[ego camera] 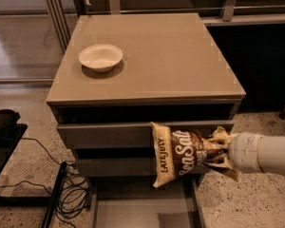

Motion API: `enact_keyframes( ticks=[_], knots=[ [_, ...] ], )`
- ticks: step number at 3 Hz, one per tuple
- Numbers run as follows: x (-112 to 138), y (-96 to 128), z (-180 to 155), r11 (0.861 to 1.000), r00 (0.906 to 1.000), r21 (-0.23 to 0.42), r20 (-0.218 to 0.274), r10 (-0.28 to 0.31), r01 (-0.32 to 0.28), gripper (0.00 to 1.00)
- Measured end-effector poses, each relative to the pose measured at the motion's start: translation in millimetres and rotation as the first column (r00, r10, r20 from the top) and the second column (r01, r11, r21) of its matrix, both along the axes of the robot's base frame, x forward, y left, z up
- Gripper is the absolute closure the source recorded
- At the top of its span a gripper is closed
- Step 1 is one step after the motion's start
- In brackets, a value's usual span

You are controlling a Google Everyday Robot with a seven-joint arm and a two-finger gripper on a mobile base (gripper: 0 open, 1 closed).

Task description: Pick brown chip bag from bottom drawer and place on counter

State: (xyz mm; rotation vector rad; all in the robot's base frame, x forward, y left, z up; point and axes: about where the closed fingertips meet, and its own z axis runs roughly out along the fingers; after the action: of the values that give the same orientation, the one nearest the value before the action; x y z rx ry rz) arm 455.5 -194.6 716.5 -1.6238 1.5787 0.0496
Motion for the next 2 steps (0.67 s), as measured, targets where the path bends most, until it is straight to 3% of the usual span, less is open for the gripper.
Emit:
enact_keyframes(
  ticks=[1, 2],
  knots=[
    [2.9, -8.2, 78.8, 0.999, 0.9973, -0.015, 0.051, 0.052, -0.051, 1.0],
    [4.9, -4.6, 142.6, 0.993, 0.991, -0.027, 0.064, 0.118, -0.116, 1.0]
  ],
)
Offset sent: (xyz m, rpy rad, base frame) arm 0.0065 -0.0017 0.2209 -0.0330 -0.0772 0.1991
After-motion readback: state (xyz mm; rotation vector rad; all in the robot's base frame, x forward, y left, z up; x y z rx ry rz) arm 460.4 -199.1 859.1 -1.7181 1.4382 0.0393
